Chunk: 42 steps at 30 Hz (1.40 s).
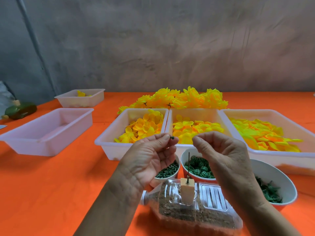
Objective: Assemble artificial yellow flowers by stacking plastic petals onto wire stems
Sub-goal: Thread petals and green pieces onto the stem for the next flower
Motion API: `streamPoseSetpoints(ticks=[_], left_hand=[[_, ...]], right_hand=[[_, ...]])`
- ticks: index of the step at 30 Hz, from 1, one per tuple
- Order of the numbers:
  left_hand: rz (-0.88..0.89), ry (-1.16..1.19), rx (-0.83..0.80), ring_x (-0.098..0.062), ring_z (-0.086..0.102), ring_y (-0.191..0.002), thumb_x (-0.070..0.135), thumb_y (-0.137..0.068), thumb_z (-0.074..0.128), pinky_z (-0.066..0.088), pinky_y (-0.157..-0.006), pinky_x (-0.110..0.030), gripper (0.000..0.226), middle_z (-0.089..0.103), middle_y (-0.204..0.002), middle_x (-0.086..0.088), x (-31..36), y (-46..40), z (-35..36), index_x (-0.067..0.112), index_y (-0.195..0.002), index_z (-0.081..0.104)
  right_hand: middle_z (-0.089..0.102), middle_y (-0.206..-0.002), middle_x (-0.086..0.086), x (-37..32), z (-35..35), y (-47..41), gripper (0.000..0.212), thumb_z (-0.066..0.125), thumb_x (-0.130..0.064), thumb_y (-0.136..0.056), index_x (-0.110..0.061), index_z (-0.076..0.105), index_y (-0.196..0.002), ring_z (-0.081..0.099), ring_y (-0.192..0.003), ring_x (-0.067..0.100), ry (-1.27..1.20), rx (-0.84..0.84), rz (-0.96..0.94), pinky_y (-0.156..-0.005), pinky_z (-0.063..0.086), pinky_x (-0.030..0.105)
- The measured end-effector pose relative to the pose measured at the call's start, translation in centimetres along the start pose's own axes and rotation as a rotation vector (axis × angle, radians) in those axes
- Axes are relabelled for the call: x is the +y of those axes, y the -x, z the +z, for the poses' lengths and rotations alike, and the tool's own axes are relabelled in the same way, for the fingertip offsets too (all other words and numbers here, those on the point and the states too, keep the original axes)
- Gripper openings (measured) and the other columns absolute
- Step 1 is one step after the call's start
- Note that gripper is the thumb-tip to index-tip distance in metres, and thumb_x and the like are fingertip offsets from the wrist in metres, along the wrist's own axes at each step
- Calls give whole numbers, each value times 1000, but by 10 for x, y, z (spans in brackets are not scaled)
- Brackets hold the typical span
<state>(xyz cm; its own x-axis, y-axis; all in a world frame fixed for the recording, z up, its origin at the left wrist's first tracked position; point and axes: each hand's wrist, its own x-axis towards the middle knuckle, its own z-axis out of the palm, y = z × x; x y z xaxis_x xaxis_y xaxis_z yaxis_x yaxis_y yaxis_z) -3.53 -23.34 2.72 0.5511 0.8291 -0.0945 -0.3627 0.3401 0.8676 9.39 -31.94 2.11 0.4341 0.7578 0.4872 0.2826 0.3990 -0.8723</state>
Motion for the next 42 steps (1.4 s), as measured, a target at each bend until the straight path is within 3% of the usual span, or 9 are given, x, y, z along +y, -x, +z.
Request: streamPoseSetpoints(ticks=[4,10,14,17,22,26,31,37,42], left_hand=[[78,-178,117,-6,60,-46,2,-87,57,51,-50,-19,13,70,-62,-2,0,-14,-10,11,-77,60],[256,-595,221,0,54,-44,-5,-87,59,45,-49,-12,18,65,-56,0,-8,-30,-34,8,-77,66],[347,-1007,245,-18,66,-69,-1,-80,67,51,-68,-28,9,68,-72,-10,-22,-41,-48,8,-83,69],[388,-1303,210,-17,63,-76,7,-77,71,51,-73,-32,10,67,-73,0,-27,-47,-53,16,-75,68],[315,-1401,79,-9,64,-75,15,-80,71,51,-76,-30,9,67,-68,9,-33,-54,-56,22,-75,70],[375,-1512,97,-17,64,-88,15,-85,67,45,-75,-25,11,71,-89,0,-30,-63,-60,18,-92,75],[423,-1811,25,-23,59,-107,15,-89,62,41,-88,-30,24,68,-114,-2,-31,-70,-58,24,-109,71],[380,-2018,-32,-26,56,-111,19,-91,57,41,-83,-29,28,64,-117,-3,-38,-73,-65,29,-114,68],[379,-2065,-55,-27,56,-110,21,-91,57,42,-83,-31,26,62,-116,-5,-41,-77,-63,25,-114,68]], right_hand=[[62,-57,-11,17,-3,-2,12,68,-13,-83,-16,69,-71,51,-54,-3,15,36,47,-54,42,11],[66,-59,-10,35,-2,-4,12,69,-14,-82,-18,70,-71,54,-55,-6,28,16,129,-53,41,7],[68,-62,-7,44,-1,-3,11,69,-15,-82,-17,71,-72,56,-56,-5,43,3,168,-54,41,7],[69,-63,-5,48,-1,-2,10,69,-13,-82,-16,72,-73,57,-57,-5,40,-4,192,-54,41,7],[70,-64,-2,50,-3,0,11,68,-9,-83,-11,72,-73,57,-56,-3,11,-22,208,-53,41,7],[65,-57,-6,51,-4,2,16,67,-7,-83,-11,71,-69,53,-52,-4,1,-22,194,-51,40,8],[65,-59,0,53,-5,5,15,68,-11,-83,-9,71,-68,51,-55,3,22,-33,210,-51,40,12],[68,-68,14,56,-3,6,14,69,-13,-83,-9,71,-70,57,-60,13,4,-52,268,-55,45,25],[68,-66,12,59,-3,7,13,68,-12,-84,-9,72,-72,60,-57,10,-41,-68,290,-50,47,19]])
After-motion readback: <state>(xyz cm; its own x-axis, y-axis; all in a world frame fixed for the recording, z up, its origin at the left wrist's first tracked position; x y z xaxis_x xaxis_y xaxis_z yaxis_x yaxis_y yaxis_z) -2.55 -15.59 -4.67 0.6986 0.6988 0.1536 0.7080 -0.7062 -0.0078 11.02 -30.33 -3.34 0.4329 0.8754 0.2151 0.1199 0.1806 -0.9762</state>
